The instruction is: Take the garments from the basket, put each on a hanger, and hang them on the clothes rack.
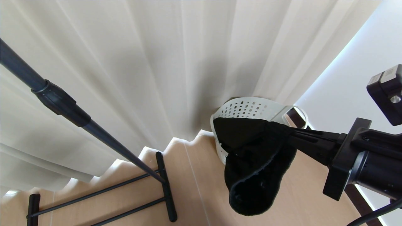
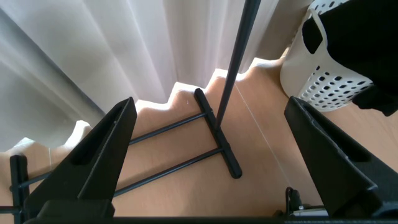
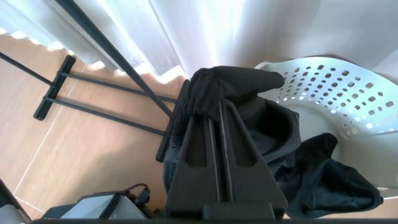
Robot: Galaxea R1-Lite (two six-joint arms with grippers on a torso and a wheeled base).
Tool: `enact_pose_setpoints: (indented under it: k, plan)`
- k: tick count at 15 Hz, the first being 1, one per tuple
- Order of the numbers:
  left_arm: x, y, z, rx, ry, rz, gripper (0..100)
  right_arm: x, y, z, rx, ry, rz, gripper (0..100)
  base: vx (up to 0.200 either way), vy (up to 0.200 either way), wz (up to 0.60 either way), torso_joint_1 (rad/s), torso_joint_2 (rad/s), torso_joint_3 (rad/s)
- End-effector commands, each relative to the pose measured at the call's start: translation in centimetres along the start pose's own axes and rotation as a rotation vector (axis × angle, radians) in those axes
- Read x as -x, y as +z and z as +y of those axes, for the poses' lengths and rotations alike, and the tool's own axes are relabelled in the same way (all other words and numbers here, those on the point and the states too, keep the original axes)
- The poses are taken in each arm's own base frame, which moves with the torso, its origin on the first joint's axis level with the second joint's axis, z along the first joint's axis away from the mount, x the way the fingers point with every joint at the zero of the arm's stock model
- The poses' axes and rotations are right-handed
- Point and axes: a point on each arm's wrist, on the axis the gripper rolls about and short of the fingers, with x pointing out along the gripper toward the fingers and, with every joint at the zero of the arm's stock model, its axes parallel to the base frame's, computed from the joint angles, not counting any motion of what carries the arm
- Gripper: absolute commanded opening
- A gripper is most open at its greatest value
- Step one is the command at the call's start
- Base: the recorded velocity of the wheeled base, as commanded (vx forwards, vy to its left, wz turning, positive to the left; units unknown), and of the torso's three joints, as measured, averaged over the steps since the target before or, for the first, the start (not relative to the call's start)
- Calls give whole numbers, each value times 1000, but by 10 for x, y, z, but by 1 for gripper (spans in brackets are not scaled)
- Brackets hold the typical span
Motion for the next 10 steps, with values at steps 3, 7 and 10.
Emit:
enact_pose_setpoints:
  k: [3, 7, 10]
  plan:
    - [0, 0, 0, 1, 0, 0, 100, -3, -2, 1, 2, 1, 12, 0, 0, 0, 0, 3, 3, 57]
    - [0, 0, 0, 1, 0, 0, 100, -2, -2, 0, 1, 0, 10, 0, 0, 0, 0, 5, 2, 185]
    - [0, 0, 0, 0, 0, 0, 100, -2, -1, 0, 0, -2, 7, 0, 0, 0, 0, -1, 2, 198]
